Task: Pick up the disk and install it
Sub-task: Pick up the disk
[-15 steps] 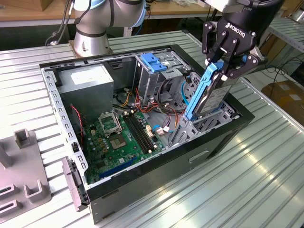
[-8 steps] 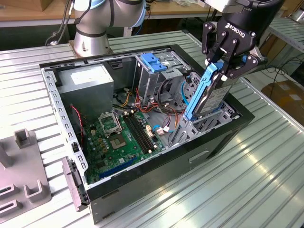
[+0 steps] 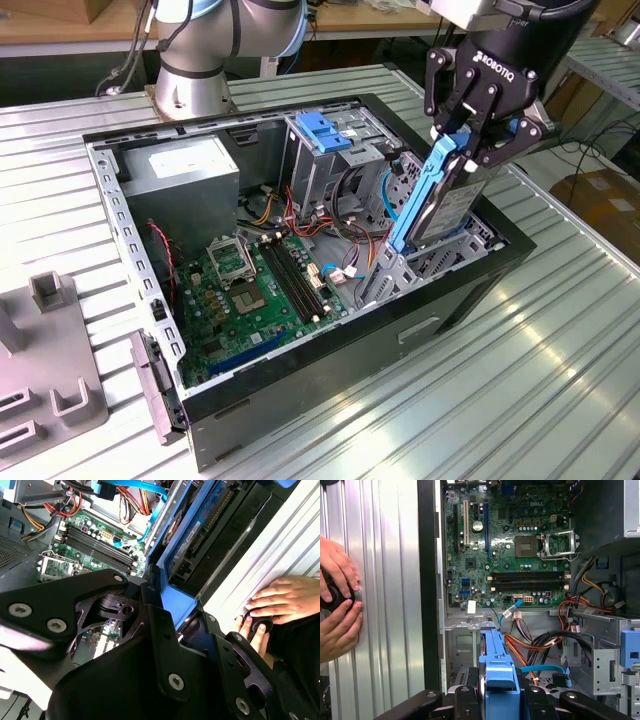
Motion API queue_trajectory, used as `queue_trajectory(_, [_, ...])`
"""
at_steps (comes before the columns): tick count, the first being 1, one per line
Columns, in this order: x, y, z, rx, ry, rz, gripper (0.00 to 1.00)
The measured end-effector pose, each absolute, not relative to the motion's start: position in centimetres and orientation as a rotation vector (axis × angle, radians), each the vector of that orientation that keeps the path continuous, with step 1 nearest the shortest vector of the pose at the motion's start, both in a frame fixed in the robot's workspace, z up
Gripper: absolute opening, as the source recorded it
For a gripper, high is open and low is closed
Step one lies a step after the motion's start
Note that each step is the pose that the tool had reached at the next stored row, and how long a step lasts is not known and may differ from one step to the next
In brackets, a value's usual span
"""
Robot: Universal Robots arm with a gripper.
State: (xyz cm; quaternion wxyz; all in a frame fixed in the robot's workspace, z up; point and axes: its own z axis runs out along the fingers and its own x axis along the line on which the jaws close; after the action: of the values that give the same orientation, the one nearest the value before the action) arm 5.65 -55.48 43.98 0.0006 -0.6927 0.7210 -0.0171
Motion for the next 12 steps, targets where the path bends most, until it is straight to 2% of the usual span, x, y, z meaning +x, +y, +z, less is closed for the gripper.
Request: queue_trajectory(12, [5.65, -55.49, 43.46, -2.175, 2.265, -0.054, 0.37])
